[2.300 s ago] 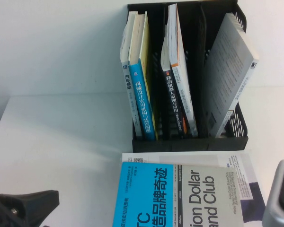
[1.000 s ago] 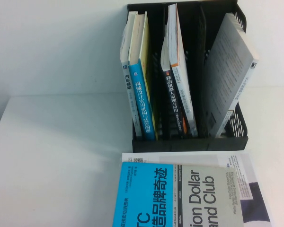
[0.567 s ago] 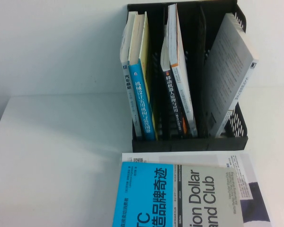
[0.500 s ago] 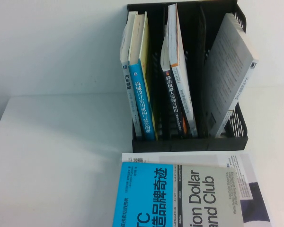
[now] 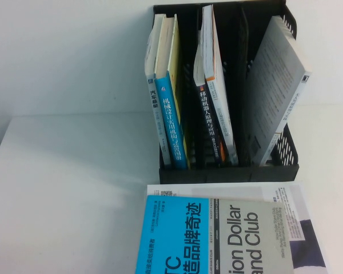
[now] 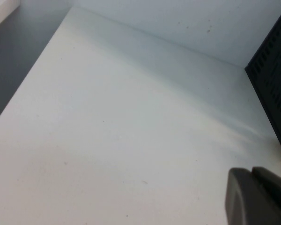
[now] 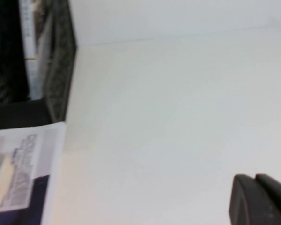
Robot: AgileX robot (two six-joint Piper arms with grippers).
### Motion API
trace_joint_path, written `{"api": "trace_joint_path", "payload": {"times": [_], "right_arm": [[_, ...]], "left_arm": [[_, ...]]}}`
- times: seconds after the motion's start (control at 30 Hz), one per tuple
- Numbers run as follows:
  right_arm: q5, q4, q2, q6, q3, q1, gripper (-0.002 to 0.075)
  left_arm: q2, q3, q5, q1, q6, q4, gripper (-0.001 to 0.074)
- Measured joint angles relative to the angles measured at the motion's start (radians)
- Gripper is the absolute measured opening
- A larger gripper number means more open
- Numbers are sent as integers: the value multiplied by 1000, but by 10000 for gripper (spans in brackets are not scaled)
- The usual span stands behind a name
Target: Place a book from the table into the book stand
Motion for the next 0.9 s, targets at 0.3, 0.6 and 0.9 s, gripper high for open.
{"api": "trace_joint_path", "payload": {"times": [0.3, 0.6, 0.9], "right_arm": [[-132, -28, -96, 4, 140, -282, -3], [-156, -63, -218, 4, 334, -286, -3], [-209, -132, -218, 4, 379, -286, -3]], "left_arm": [[0, 0, 0, 2, 0, 0, -2], [0, 0, 0, 2, 4, 0, -2], [0, 0, 0, 2, 4, 0, -2]]}}
